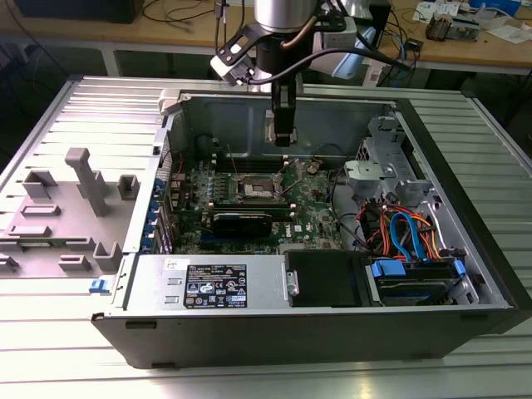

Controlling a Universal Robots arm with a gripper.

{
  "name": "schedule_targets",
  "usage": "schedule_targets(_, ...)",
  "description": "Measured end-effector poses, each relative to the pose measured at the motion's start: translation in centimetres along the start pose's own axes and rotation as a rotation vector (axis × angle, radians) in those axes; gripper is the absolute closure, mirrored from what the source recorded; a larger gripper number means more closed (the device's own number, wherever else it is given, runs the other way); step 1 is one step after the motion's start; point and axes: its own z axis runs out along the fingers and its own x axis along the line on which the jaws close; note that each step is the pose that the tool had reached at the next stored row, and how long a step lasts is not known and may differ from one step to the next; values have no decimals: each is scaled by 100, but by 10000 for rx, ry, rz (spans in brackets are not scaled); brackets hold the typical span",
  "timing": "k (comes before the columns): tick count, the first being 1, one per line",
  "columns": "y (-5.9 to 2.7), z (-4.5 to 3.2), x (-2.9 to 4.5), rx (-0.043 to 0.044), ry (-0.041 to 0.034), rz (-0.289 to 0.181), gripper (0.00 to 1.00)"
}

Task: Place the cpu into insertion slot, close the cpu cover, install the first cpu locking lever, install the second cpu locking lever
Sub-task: 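Place the cpu into insertion slot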

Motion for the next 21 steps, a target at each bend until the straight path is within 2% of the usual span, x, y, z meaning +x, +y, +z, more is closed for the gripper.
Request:
schedule_targets(8,-75,50,-5,-1,-6,80,45)
schedule_targets(13,-123,188,-11,-1,-2,21,45)
schedule_targets(16,-166,230,-14,0,-1,5,45)
schedule_targets(21,-175,236,-15,0,-1,4,45)
